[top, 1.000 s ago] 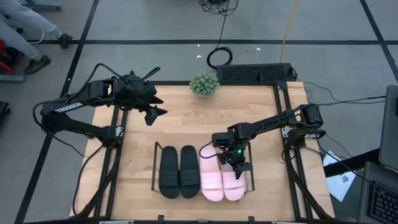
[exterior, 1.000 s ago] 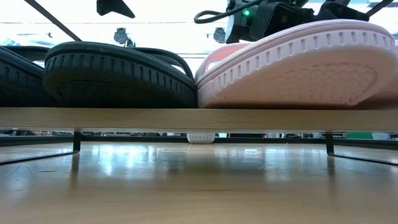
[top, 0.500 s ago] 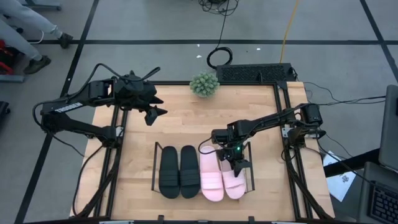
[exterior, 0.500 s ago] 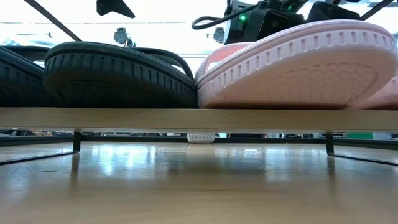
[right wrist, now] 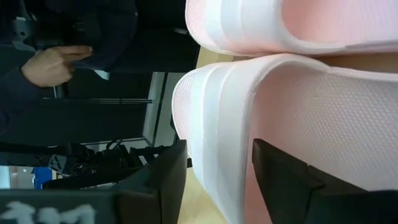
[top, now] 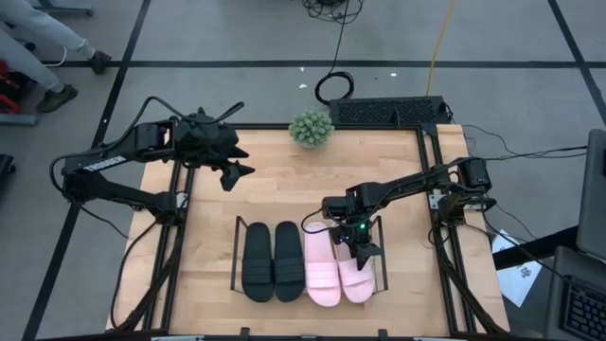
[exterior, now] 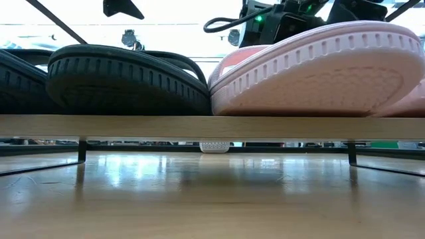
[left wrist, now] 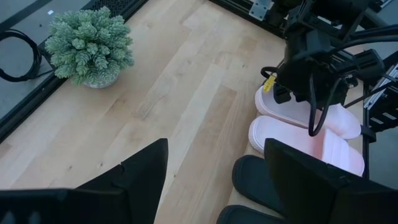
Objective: Pick and place slides into the shelf
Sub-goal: Put the pink slipper on the shelf
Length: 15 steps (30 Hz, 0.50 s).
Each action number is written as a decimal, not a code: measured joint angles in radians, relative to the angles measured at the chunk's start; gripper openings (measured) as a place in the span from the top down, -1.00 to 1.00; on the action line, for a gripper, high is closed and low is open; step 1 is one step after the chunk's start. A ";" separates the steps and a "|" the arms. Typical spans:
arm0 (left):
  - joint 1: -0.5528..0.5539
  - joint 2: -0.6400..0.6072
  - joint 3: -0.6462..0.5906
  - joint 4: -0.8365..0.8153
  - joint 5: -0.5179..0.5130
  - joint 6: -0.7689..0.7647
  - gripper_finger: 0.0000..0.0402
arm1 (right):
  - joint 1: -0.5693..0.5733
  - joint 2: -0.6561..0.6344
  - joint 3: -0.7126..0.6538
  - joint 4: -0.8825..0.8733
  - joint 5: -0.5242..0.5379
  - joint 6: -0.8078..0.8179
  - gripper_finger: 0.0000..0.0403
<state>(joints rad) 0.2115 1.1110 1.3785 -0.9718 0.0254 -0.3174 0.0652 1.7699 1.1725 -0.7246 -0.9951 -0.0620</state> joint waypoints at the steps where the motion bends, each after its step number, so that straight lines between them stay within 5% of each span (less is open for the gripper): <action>1: 0.000 0.000 0.000 0.000 0.000 0.000 -0.33 | -0.001 0.000 0.000 0.001 0.000 0.005 0.13; 15: 0.000 0.000 0.000 0.000 0.001 0.008 -0.33 | -0.040 0.000 0.000 0.002 0.005 0.026 0.13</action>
<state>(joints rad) 0.2115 1.1110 1.3785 -0.9718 0.0261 -0.3092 0.0255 1.7699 1.1725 -0.7227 -0.9906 -0.0364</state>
